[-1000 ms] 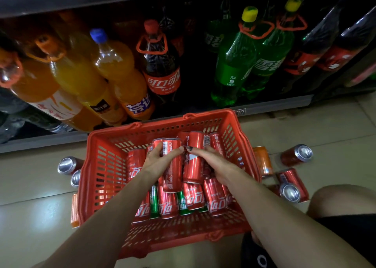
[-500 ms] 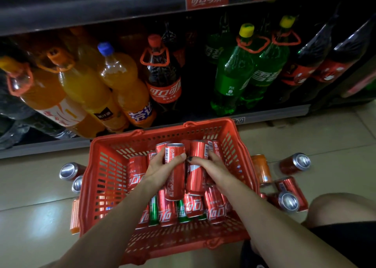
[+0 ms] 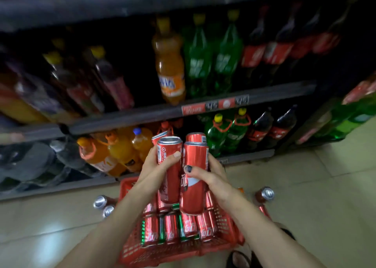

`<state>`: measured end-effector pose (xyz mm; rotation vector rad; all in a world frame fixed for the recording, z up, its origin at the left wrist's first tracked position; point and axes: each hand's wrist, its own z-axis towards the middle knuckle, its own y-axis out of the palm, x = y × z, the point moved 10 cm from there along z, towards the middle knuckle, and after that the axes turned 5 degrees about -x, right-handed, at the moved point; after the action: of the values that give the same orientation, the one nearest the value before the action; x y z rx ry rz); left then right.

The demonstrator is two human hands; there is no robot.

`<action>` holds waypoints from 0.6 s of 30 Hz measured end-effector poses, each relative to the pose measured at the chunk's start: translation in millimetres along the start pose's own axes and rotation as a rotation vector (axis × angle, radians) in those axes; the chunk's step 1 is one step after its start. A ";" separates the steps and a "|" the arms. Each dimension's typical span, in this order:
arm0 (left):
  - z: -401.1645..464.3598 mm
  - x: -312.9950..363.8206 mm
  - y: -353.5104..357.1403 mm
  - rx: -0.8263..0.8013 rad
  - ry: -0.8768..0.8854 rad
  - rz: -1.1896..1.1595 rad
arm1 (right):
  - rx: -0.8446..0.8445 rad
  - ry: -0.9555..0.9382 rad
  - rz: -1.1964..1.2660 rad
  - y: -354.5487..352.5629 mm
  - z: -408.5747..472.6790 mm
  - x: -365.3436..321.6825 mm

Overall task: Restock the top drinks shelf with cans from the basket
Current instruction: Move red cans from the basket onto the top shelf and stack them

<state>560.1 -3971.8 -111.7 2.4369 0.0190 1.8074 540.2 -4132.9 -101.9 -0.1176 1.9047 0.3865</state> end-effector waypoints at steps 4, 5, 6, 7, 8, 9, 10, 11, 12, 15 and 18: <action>-40.9 157.9 28.0 -0.013 0.065 -0.032 | -0.024 -0.120 0.011 29.0 -49.0 -164.5; -50.5 199.6 35.1 -0.022 0.088 -0.043 | -0.027 -0.155 0.008 35.9 -61.9 -209.5; -61.2 243.0 43.1 -0.031 0.111 -0.055 | -0.027 -0.195 0.001 42.2 -75.6 -255.8; -71.8 287.7 51.3 -0.045 0.144 -0.061 | -0.025 -0.237 -0.008 48.2 -89.9 -301.8; -83.9 333.9 60.7 -0.063 0.182 -0.058 | -0.029 -0.281 -0.018 54.2 -105.1 -348.3; -95.9 380.0 70.4 -0.084 0.218 -0.052 | -0.042 -0.321 -0.033 60.5 -119.6 -393.1; -108.5 425.6 80.7 -0.107 0.250 -0.048 | -0.060 -0.358 -0.048 66.9 -133.9 -436.2; -120.1 470.3 90.6 -0.133 0.285 -0.037 | -0.074 -0.392 -0.063 72.5 -147.5 -477.3; -131.8 513.8 100.3 -0.151 0.325 -0.022 | -0.080 -0.423 -0.072 76.9 -160.3 -516.0; -162.5 635.5 121.8 -0.155 0.464 0.019 | -0.071 -0.537 -0.107 84.1 -194.8 -622.6; -188.1 738.2 144.2 -0.156 0.580 0.037 | -0.031 -0.642 -0.153 87.6 -220.9 -715.2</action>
<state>588.4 -4045.8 659.6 1.7494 -0.1159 2.3608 578.8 -4195.7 648.1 -0.1393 1.2487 0.3022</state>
